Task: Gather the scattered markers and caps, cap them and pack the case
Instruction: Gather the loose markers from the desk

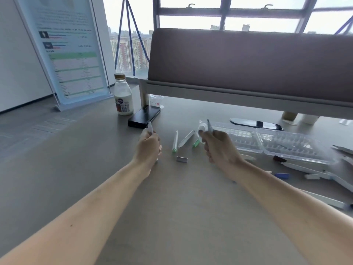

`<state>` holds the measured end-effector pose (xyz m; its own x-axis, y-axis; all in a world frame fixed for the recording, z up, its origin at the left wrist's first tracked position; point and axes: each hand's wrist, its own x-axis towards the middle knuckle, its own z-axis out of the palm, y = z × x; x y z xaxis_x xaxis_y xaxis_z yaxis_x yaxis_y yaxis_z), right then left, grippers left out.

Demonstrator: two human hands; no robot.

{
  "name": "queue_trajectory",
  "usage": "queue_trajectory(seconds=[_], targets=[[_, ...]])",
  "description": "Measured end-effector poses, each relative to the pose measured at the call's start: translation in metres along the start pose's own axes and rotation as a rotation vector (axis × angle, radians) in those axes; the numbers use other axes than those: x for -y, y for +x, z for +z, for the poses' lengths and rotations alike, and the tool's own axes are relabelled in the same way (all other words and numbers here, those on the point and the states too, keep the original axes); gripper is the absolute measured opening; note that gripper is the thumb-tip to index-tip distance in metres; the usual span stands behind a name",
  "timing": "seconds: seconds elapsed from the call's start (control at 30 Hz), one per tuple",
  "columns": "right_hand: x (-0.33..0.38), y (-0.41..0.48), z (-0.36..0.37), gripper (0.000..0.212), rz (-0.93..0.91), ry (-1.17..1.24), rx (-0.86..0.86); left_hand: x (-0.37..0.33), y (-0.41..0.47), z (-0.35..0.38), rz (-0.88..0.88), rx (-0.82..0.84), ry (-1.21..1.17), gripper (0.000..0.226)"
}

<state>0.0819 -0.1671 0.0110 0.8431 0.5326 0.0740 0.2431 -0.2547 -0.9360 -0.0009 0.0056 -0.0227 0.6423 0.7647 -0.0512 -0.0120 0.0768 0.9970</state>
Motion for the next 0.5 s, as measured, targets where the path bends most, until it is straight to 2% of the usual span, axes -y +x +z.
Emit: queue_trajectory(seconds=[0.07,0.17,0.33,0.5], targets=[[0.003,0.010,-0.004,0.035,-0.186,-0.376,0.010,0.000,0.011,0.005,0.015,0.036,0.161,0.011],[0.011,0.036,-0.009,0.012,-0.312,-0.642,0.071,-0.007,0.027,0.013,0.121,0.049,0.503,0.012],[0.018,0.075,-0.004,0.018,-0.341,-0.789,0.161,-0.017,0.053,0.024,0.189,0.102,0.901,0.023],[0.008,0.095,0.002,0.021,-0.304,-0.845,0.233,-0.015,0.070,0.034,0.167,0.130,1.061,0.034]])
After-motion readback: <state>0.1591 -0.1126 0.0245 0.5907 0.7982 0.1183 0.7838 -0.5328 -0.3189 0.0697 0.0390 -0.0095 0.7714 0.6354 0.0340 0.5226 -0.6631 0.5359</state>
